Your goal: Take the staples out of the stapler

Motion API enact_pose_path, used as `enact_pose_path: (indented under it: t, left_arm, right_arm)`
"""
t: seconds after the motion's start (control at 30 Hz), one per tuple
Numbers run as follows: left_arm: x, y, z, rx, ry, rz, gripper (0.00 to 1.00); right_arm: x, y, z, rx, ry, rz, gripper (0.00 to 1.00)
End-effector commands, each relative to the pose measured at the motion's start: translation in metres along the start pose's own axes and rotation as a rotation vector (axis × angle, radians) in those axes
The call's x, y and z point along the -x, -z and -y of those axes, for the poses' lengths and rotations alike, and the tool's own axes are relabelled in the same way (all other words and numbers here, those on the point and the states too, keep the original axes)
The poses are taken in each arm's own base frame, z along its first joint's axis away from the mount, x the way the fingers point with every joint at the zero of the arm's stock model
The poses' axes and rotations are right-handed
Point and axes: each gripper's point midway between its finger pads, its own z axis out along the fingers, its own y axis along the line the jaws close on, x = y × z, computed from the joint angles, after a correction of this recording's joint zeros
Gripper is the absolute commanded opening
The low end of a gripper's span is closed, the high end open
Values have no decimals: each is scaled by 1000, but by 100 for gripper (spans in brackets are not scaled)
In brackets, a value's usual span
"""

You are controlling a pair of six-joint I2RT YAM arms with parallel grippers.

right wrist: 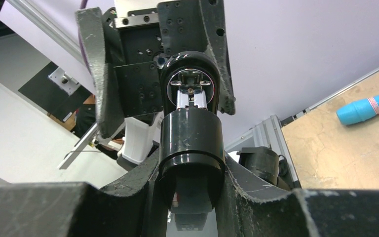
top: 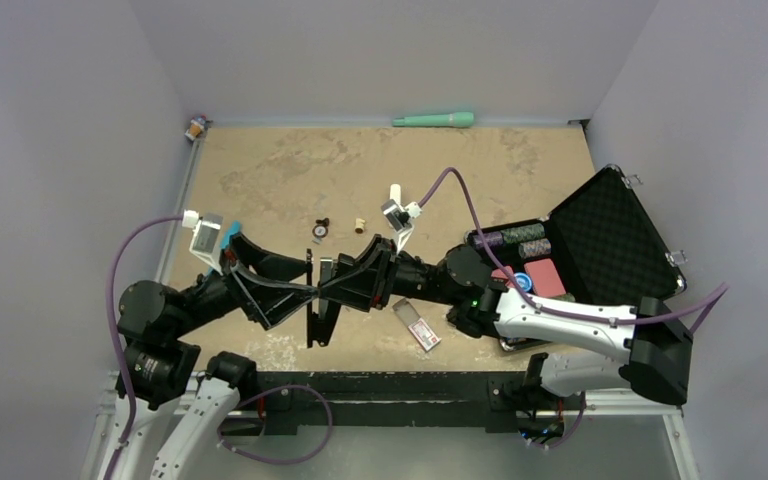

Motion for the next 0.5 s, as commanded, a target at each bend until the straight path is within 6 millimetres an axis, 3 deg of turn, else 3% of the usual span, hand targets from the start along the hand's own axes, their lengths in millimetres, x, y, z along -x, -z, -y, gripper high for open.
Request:
enact_pose_path:
  t: [0.0, 0.47]
  left_arm:
    - [5, -4, 8, -57, -23, -6, 85]
    - [2, -8, -9, 2, -19, -16, 78]
  right_arm:
    - [33, -10, -41, 132, 25, 91, 0]
    - [36, -13, -49, 152, 42, 90, 0]
